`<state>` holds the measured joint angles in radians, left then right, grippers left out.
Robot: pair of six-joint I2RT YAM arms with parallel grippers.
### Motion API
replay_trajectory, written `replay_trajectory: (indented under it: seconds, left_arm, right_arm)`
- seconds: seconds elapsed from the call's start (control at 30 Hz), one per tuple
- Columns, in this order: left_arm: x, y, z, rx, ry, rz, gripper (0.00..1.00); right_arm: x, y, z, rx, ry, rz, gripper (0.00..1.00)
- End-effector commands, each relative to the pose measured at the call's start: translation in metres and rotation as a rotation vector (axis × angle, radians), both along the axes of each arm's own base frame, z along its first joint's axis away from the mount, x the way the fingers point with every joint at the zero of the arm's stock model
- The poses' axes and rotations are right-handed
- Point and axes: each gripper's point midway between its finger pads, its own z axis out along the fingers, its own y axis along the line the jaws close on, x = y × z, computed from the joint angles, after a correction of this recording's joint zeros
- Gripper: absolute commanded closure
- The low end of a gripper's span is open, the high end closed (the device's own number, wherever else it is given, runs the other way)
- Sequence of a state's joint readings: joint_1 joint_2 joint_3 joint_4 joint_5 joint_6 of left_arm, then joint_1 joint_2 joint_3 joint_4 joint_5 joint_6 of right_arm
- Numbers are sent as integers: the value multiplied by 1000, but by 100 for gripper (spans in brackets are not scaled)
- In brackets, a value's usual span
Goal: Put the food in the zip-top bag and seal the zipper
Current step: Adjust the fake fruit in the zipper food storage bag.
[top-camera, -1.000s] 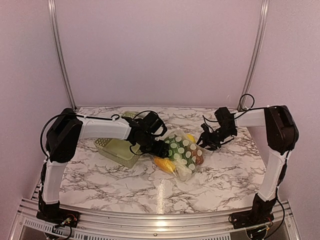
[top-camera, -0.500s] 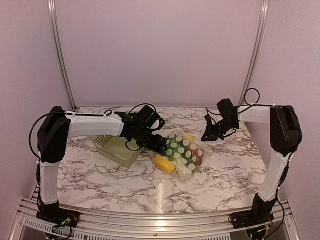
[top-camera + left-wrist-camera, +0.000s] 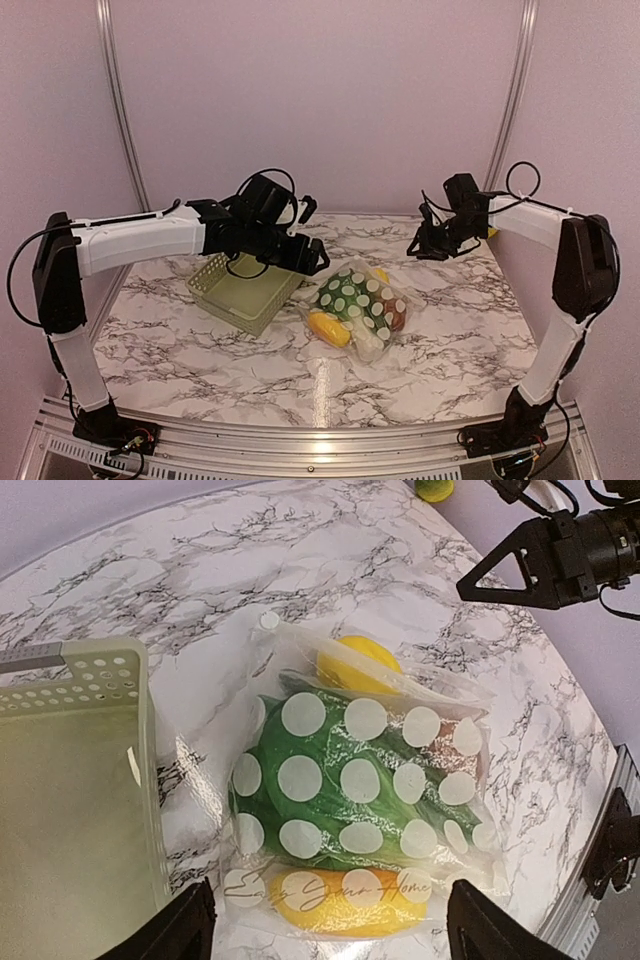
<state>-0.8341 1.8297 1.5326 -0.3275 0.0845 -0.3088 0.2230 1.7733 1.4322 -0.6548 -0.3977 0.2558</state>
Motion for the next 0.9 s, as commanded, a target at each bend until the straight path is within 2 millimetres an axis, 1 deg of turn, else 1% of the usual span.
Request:
replay_trajectory:
  seconds: [0.0, 0.17, 0.33, 0.43, 0.5, 0.57, 0.6, 0.63, 0.67, 0.7, 0.77, 0.8, 0.87]
  left_arm:
    - [-22, 1, -25, 29, 72, -63, 18]
    - [-29, 8, -29, 44, 81, -71, 19]
    - [-31, 11, -31, 59, 81, -69, 19]
    - [-31, 12, -31, 62, 82, -68, 19]
    - [-30, 12, -30, 64, 81, -67, 19]
    - [-30, 13, -30, 69, 80, -67, 19]
    - [-31, 13, -30, 71, 81, -67, 19]
    - [-31, 13, -30, 72, 80, -68, 19]
    - [-30, 14, -29, 75, 79, -67, 19]
    - [-30, 14, -29, 76, 77, -68, 19]
    - [-29, 14, -27, 79, 71, -70, 19]
    - [-29, 14, -26, 80, 69, -71, 19]
    - [-27, 15, -25, 84, 63, -68, 19]
  right_arm:
    - [-22, -17, -54, -36, 184, -11, 65]
    - [-31, -6, -81, 28, 268, 45, 60]
    - [-36, 9, -99, 114, 330, 100, 58]
    - [-35, 20, -106, 189, 350, 120, 58]
    - [-34, 30, -104, 255, 350, 138, 58]
    - [-33, 35, -106, 278, 353, 143, 60]
    - [-32, 37, -109, 278, 356, 147, 62]
    - [-32, 39, -110, 282, 357, 155, 66]
    - [-32, 41, -111, 285, 358, 164, 74]
    - [-31, 42, -110, 284, 350, 170, 84]
    - [-28, 44, -104, 277, 325, 180, 100]
    - [-26, 44, -100, 271, 308, 183, 100]
    - [-21, 44, -84, 256, 259, 187, 100]
